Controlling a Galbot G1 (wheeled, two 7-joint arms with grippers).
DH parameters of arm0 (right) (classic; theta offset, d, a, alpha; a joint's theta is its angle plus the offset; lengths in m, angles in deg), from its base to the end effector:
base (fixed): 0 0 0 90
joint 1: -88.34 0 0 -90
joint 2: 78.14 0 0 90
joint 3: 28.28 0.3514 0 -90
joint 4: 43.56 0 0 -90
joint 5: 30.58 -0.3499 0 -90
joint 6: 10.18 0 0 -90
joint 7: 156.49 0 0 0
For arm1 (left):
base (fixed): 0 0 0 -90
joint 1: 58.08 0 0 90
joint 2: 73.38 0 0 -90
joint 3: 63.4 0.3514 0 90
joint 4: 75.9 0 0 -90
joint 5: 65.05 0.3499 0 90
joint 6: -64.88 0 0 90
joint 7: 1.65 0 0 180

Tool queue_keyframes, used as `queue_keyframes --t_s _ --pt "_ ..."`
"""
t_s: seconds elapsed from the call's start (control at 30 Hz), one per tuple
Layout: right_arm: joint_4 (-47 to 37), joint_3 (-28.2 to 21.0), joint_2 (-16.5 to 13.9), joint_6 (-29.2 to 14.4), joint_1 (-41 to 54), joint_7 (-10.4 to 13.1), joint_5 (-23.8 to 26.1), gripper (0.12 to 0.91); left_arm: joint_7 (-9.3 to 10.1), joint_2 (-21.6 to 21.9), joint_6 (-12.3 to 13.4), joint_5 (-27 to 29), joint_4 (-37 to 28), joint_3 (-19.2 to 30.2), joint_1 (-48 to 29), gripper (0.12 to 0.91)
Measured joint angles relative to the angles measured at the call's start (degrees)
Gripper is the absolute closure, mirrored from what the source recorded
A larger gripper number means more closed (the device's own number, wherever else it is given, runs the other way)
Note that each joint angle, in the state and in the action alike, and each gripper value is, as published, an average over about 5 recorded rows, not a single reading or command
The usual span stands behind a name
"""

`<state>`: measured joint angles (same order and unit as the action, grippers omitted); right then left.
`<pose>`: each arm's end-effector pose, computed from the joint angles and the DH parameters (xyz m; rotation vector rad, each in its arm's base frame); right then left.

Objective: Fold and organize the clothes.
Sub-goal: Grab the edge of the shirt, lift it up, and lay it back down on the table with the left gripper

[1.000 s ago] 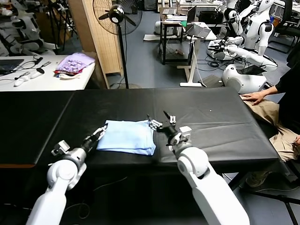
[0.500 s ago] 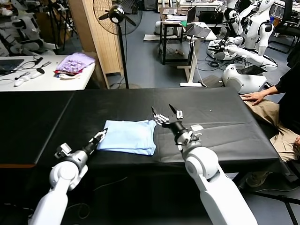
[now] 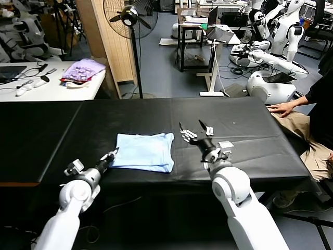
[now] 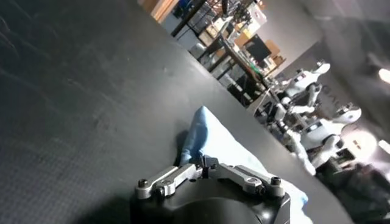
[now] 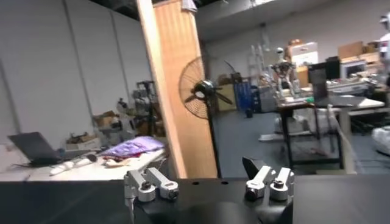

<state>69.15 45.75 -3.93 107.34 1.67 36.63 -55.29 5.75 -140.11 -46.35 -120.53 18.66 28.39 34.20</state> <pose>0.3233 0.0266 -0.2139 0.3091 -2.9741 -0.1166 0.3363 0.1178 -0.3152 -0.0602 -2.6591 0.7186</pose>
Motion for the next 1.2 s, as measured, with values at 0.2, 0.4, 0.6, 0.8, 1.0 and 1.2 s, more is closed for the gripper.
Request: queue_keyframes --t_s 0.2,0.4,0.6,0.8,1.0,1.2 --pt "-0.03 2.09 0.20 3.68 -2.41 1.37 3.98 0.227 2.89 2.51 0.14 22.56 3.68 -0.01 0.66 0.900" --pt "-0.36 3.51 0.22 4.23 -4.50 1.34 5.79 0.227 2.61 7.09 0.57 35.59 5.69 -1.38 1.49 0.900" --pt "-0.69 4.11 0.36 4.58 -5.31 1.37 6.14 0.227 2.29 14.57 0.43 39.40 5.71 -3.93 1.96 0.900" --pt "-1.06 4.02 0.81 4.87 -5.40 1.42 6.47 0.227 3.13 21.85 -1.08 43.01 7.13 -6.19 2.11 0.900" --pt "-0.77 4.33 1.14 4.87 -6.51 1.25 7.13 0.227 4.85 23.30 -3.85 40.54 11.72 -4.80 1.66 0.900" --pt "0.56 5.55 0.76 5.09 -8.28 1.20 7.29 0.227 7.18 18.40 -4.86 31.64 15.58 2.08 0.32 0.900"
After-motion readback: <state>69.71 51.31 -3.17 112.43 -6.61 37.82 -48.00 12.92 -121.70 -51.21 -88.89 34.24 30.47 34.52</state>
